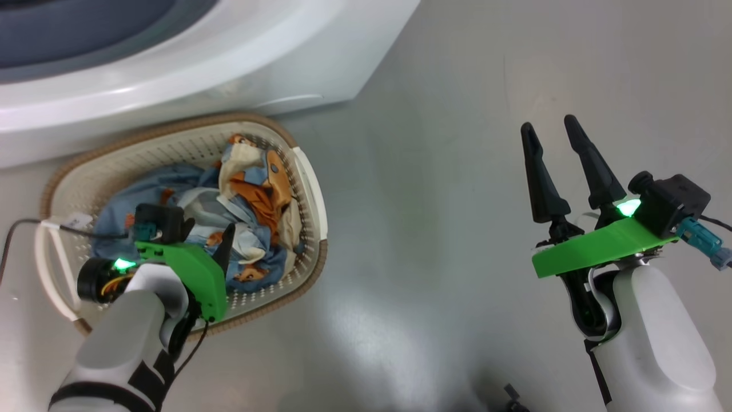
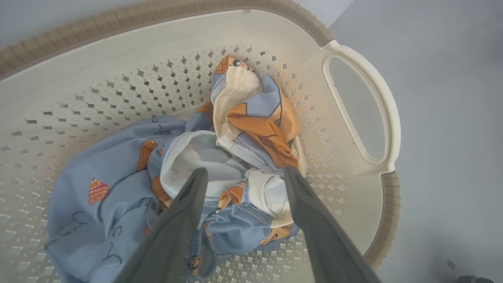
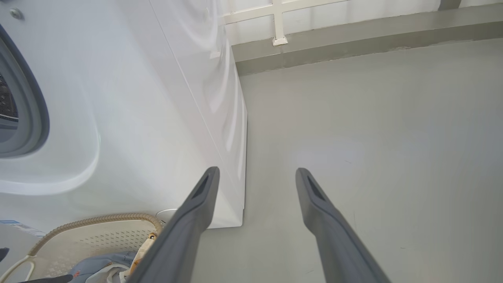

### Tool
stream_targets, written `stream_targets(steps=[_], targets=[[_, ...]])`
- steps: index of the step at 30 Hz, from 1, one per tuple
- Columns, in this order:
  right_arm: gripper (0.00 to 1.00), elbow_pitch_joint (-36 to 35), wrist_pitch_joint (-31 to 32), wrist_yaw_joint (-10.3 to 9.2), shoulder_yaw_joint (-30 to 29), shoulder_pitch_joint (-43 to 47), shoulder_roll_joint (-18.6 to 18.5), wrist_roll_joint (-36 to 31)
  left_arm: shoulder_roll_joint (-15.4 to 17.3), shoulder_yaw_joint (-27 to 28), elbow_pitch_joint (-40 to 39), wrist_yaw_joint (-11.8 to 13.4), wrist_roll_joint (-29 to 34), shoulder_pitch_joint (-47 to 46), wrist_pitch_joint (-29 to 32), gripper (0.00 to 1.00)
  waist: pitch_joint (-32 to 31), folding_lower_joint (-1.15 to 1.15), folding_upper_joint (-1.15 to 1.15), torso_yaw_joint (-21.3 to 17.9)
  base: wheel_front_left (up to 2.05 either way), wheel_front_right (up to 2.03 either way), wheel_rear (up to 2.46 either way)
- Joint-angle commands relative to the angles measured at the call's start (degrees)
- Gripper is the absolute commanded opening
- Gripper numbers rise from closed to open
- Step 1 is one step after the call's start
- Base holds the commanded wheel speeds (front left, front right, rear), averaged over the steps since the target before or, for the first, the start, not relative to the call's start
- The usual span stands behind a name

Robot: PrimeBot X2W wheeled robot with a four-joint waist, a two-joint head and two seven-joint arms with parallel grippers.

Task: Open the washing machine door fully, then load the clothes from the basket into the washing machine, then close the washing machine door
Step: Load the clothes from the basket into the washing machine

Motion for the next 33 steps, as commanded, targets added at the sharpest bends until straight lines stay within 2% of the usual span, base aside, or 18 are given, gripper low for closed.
stream_targets(steps=[1, 22, 27, 33], targets=[[1.0, -1.6, -0.7, 0.09, 1.0, 0.1, 0.4, -0.6, 1.8, -0.5, 0.5, -0.1, -1.5, -1.5, 0.3, 1.0, 2.7, 0.0, 0.0, -1.5, 0.0, 0.0, 0.0], [1.0, -3.5, -0.7, 0.09, 2.1, -2.9, 1.9, -0.1, 3.8, -17.9, 10.7, -0.1, -9.7, -13.7, 8.0, 1.0, 12.1, 0.0, 0.0, -5.2, 0.0, 0.0, 0.0], [1.0, -3.7, -0.7, 0.09, 2.7, -3.2, 2.1, 0.1, 4.5, -19.4, 14.2, -0.1, -10.1, -15.8, 9.2, 1.0, 13.2, 0.0, 0.0, -6.7, 0.0, 0.0, 0.0], [1.0, -3.9, -0.7, 0.09, 2.9, -2.8, 2.2, 0.2, 5.0, -18.7, 16.8, 0.1, -11.4, -16.9, 9.7, 1.0, 13.7, 0.0, 0.0, -7.6, 0.0, 0.0, 0.0]])
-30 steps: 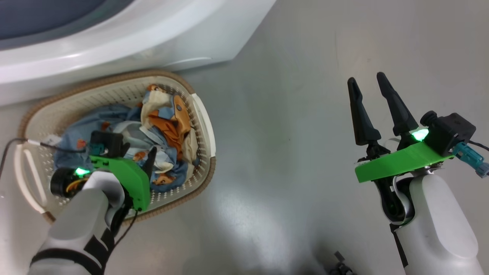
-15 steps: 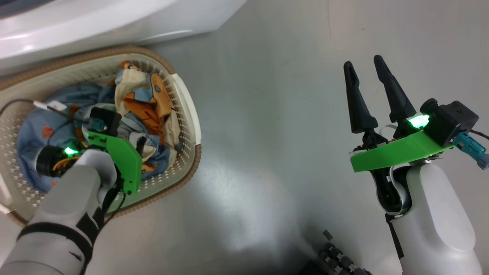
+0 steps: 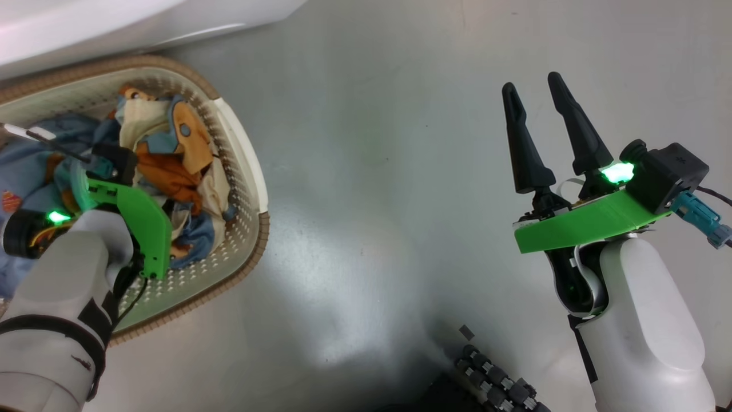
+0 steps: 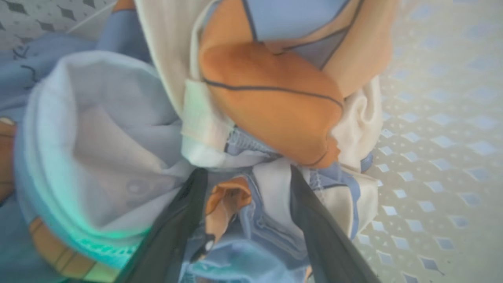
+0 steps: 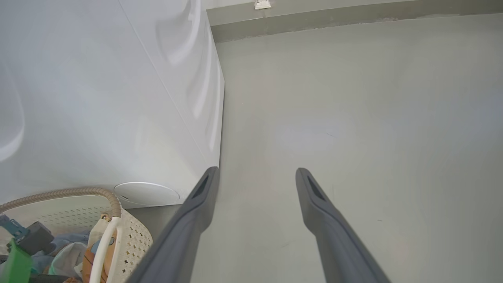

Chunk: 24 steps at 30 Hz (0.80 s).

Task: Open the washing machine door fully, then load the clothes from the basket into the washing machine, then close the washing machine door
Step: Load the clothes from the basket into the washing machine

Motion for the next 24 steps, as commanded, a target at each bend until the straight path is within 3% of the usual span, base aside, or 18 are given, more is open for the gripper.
stream_targets(steps=[1, 4, 5, 6, 7, 8, 24], targets=[[1.0, -1.3, -0.7, 0.09, 1.0, 1.7, 0.3, 0.2, 1.3, 1.0, 0.2, 0.0, -0.7, 0.5, 1.0, 1.0, 0.2, 0.0, 0.0, -0.3, 0.0, 0.0, 0.0], [1.0, -1.2, -0.7, 0.09, 1.1, 1.8, 0.3, 0.2, 0.9, 0.8, 0.4, -0.1, -1.7, 0.8, 2.6, 1.0, 0.1, 0.0, 0.0, -0.3, 0.0, 0.0, 0.0], [1.0, -1.2, -0.7, 0.09, 1.1, 1.8, 0.3, 0.2, 0.7, 0.5, 0.3, -0.1, -2.0, 1.0, 2.9, 0.88, 0.1, 0.0, 0.0, -0.3, 0.0, 0.0, 0.0], [1.0, -1.1, -0.7, 0.09, 1.1, 1.8, 0.3, 0.3, 0.7, 0.2, 0.0, -0.1, -2.2, 1.1, 3.1, 0.47, 0.0, 0.0, 0.0, -0.2, 0.0, 0.0, 0.0], [1.0, -1.1, -0.7, 0.09, 1.1, 1.8, 0.3, 0.4, 0.6, -0.1, -0.4, -0.1, -2.4, 1.2, 3.1, 0.16, -0.1, 0.0, 0.0, -0.1, 0.0, 0.0, 0.0], [1.0, -1.0, -0.7, 0.09, 1.2, 1.7, 0.3, 0.4, 0.7, -0.3, -0.8, -0.1, -2.8, 1.3, 3.0, 0.0, -0.3, 0.0, 0.0, 0.0, 0.0, 0.0, 0.0], [1.0, 0.2, -0.7, 0.09, 1.6, 1.8, 0.3, 0.4, 0.7, -3.5, -6.6, -0.1, -9.3, 5.5, -5.0, 0.0, -7.6, 0.0, 0.0, 2.8, 0.0, 0.0, 0.0]])
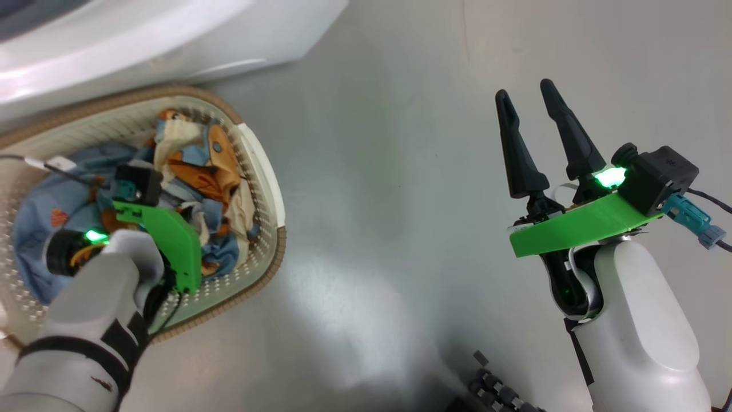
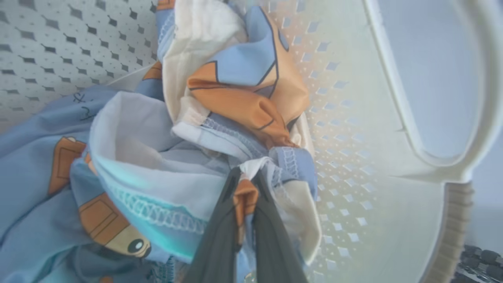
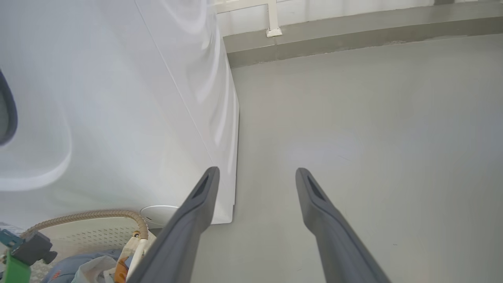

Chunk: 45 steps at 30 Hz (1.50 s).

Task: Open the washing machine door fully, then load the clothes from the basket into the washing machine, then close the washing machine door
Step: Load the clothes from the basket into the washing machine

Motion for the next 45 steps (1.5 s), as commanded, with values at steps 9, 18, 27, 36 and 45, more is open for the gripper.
stream_targets(steps=[9, 18, 27, 36, 45], targets=[[1.0, 0.8, -0.7, 0.09, 0.8, 2.8, -0.1, 0.0, 0.9, -1.3, -6.5, -0.1, -6.6, 6.4, -8.2, 0.0, -9.9, 0.0, 0.0, 4.2, 0.0, 0.0, 0.0], [1.0, 2.4, -0.7, 0.09, 0.4, 5.3, -1.0, 0.3, 2.2, -1.7, -12.1, -0.1, -11.8, 10.7, -13.6, 0.0, -17.0, 0.0, 0.0, 6.9, 0.0, 0.0, 0.0], [1.0, 3.2, -0.7, 0.09, -0.1, 8.0, -1.9, 0.6, 4.3, 6.2, -21.1, -0.1, -10.4, 15.4, -14.4, 0.0, -23.6, 0.0, 0.0, 8.8, 0.0, 0.0, 0.0], [1.0, 4.2, -0.7, 0.09, -0.1, 10.7, -2.6, 0.9, 3.5, 18.1, -32.4, 1.1, -0.3, 23.7, -14.4, 0.0, -29.4, 0.0, 0.0, 10.6, 0.0, 0.0, 0.0], [1.0, 4.7, -0.7, 0.09, 0.1, 12.6, -2.8, 1.3, 2.6, 27.4, -43.0, 4.1, 6.9, 31.2, -14.4, 0.0, -34.1, 0.0, 0.0, 10.8, 0.0, 0.0, 0.0]])
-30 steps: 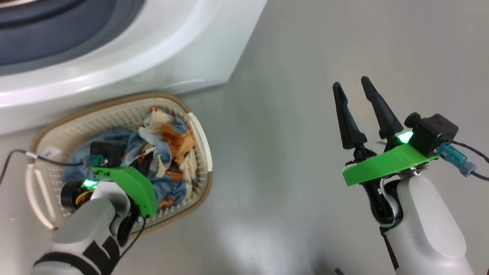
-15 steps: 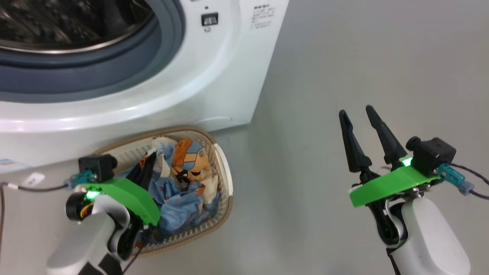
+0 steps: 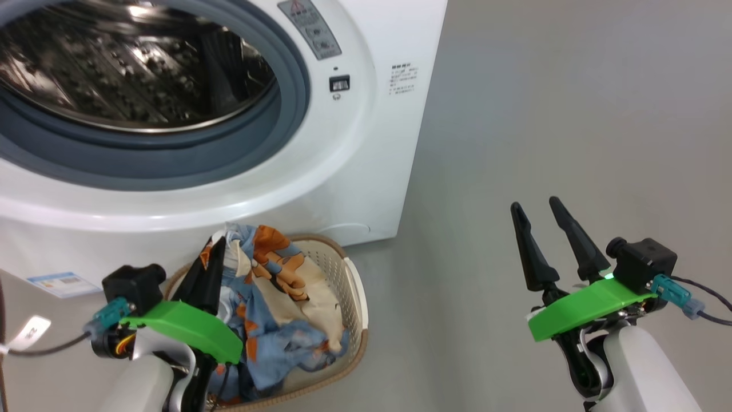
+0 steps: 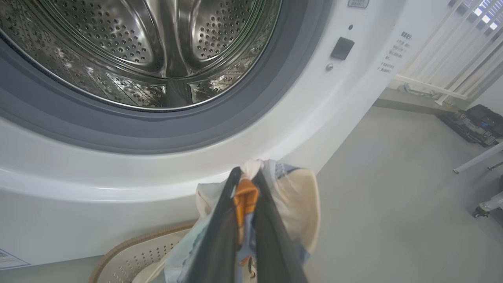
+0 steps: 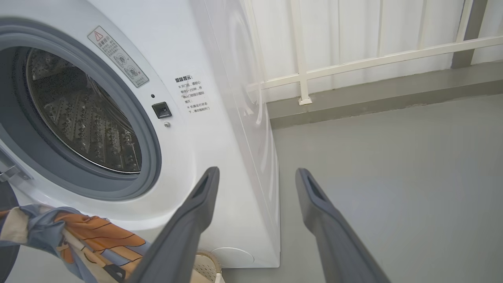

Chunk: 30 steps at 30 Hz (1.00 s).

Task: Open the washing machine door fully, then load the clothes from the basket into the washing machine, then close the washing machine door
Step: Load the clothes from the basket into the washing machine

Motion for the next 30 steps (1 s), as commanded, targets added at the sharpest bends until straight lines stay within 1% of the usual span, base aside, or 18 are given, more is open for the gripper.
stream_targets(steps=[1, 4, 12, 21, 26, 30], targets=[[1.0, -1.1, -0.7, 0.09, 1.1, 0.8, -0.2, 0.4, 1.0, 2.9, -2.4, 0.5, 0.9, 0.2, -0.6, 0.0, -2.2, 0.0, 0.0, 0.5, 0.0, 0.0, 0.0], [1.0, -0.8, -0.7, 0.09, 1.0, 1.6, -0.4, 0.5, 0.4, 5.5, -6.2, 1.5, 3.3, 2.5, -0.6, 0.0, -3.7, 0.0, 0.0, 0.7, 0.0, 0.0, 0.0], [1.0, -0.5, -0.7, 0.09, 0.8, 3.8, -1.5, 0.7, -1.6, 11.2, -15.1, 3.1, 8.8, 7.5, -0.6, 0.0, -6.9, 0.0, 0.0, 1.4, 0.0, 0.0, 0.0], [1.0, -0.5, -0.7, 0.09, 1.4, 4.2, -2.1, 0.7, -2.4, 12.8, -15.4, 3.4, 10.3, 8.5, -0.6, 0.0, -7.3, 0.0, 0.0, 1.7, 0.0, 0.0, 0.0], [1.0, -0.5, -0.7, 0.09, 1.8, 4.2, -2.5, 0.9, -2.5, 14.4, -15.8, 3.4, 11.4, 6.8, -0.6, 0.0, -6.9, 0.0, 0.0, 1.6, 0.0, 0.0, 0.0], [1.0, -0.7, -0.7, 0.09, 2.1, 3.9, -2.5, 0.8, -1.7, 15.2, -15.4, 3.1, 12.5, 3.5, -0.6, 0.0, -5.7, 0.0, 0.0, 1.4, 0.0, 0.0, 0.0]])
